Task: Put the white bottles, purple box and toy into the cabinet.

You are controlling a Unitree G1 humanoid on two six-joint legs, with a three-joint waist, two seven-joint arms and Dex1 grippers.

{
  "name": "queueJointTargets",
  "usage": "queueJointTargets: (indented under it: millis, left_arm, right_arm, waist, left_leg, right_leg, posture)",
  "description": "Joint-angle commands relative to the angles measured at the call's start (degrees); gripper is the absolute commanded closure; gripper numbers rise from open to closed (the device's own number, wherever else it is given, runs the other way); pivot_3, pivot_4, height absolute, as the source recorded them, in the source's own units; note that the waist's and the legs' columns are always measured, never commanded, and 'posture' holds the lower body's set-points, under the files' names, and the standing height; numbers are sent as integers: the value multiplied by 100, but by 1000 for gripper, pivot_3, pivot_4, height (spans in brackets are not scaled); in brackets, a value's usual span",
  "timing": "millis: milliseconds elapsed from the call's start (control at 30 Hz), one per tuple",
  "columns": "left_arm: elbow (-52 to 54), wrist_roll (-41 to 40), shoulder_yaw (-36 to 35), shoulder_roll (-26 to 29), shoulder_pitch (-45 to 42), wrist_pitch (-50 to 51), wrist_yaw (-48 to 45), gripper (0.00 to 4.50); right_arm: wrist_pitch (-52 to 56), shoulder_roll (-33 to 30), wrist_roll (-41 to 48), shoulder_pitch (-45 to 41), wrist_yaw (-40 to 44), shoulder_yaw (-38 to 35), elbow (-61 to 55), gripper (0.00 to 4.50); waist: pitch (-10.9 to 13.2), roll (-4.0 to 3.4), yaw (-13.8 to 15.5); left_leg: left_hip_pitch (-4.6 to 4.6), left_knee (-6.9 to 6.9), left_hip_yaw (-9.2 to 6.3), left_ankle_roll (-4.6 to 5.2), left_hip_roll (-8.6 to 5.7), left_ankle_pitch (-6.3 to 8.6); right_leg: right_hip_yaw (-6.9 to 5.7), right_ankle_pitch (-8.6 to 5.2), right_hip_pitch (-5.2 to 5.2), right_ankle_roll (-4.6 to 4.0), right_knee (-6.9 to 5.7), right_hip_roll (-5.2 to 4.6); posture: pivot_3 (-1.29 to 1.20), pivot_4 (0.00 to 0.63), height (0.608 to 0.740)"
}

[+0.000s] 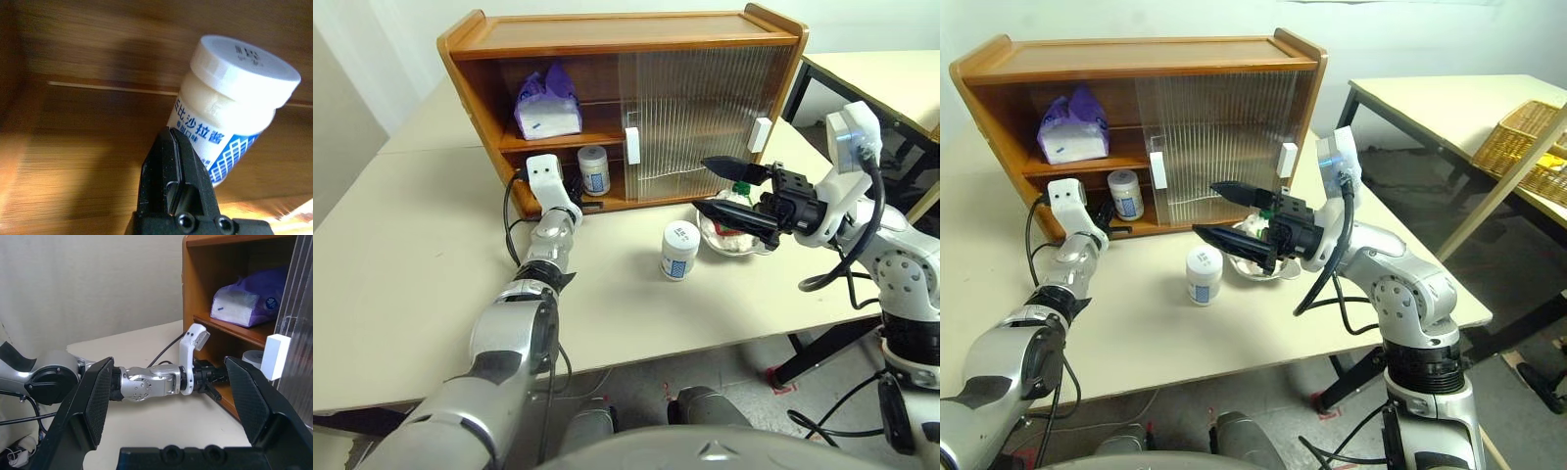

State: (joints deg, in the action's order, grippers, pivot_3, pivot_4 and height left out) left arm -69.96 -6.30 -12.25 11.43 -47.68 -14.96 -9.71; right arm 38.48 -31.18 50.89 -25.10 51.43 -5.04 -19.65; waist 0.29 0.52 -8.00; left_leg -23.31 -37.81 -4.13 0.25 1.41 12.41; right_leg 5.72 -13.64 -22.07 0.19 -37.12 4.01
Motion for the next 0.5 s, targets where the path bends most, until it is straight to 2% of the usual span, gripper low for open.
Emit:
queueJointTargets:
  millis: [33,500]
  left_arm:
    - [-150,110,88,-57,-121,74,-124,4462]
    - [-96,50,-90,-34,-104,9,-386,4462]
  right_arm:
    - [60,-54,39,14,-49,-43,-92,0]
    - [62,-117,70,76,-112,-92,-133,0]
  waist:
    - [0,0,-26]
    - [1,2,-225]
  left_leg:
    - [0,0,0,0,0,0]
    - [-6,1,-3,1,-2,1]
  right_leg:
    - [0,0,-1,0,0,0]
    - [0,-4,-4,6,3,0]
  posture:
    - [-226,0,740]
    - [-237,0,740]
